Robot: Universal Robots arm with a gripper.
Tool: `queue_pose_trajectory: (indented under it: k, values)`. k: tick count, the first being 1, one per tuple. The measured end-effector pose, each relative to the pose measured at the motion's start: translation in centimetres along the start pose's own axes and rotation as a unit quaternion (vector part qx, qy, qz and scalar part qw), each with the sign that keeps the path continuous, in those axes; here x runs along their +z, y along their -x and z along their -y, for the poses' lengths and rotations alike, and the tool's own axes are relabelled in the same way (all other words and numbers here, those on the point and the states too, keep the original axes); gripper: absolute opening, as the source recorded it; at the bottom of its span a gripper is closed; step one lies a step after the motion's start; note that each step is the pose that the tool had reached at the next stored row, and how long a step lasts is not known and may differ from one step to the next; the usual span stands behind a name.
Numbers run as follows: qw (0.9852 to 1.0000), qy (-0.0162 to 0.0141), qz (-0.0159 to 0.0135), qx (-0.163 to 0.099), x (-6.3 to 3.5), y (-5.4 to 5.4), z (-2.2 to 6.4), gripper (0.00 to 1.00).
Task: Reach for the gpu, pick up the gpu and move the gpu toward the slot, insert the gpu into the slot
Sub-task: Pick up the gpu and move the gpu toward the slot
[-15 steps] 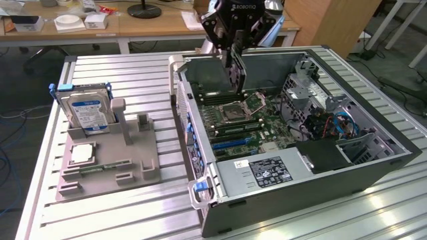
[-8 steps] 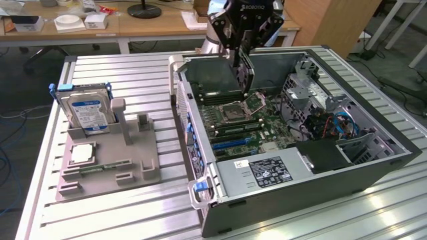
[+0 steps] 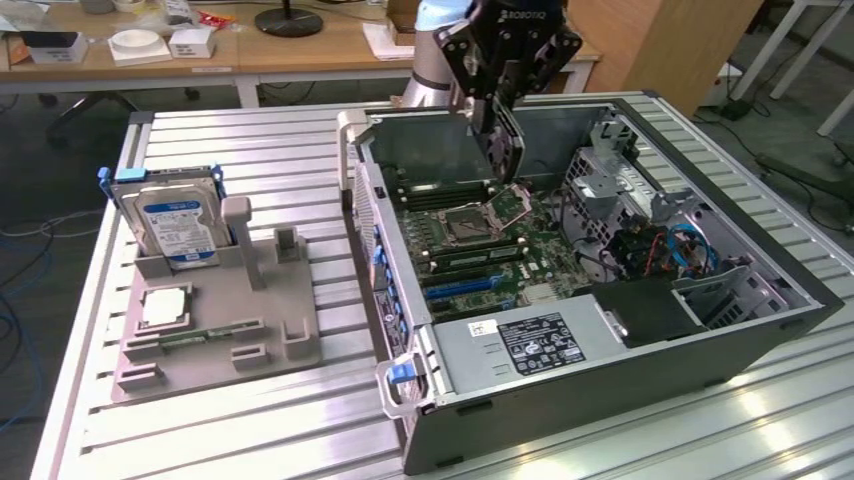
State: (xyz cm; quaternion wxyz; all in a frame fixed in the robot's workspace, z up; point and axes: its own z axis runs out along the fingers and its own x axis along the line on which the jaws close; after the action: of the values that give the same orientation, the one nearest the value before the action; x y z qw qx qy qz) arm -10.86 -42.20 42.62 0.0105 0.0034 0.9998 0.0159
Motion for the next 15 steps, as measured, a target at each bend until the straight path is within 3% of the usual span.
queue_pose_trajectory:
  k: [15]
  values:
    - [1.0000, 0.0000, 0.0000, 0.000, 0.10, 3.6, -0.02, 0.27]
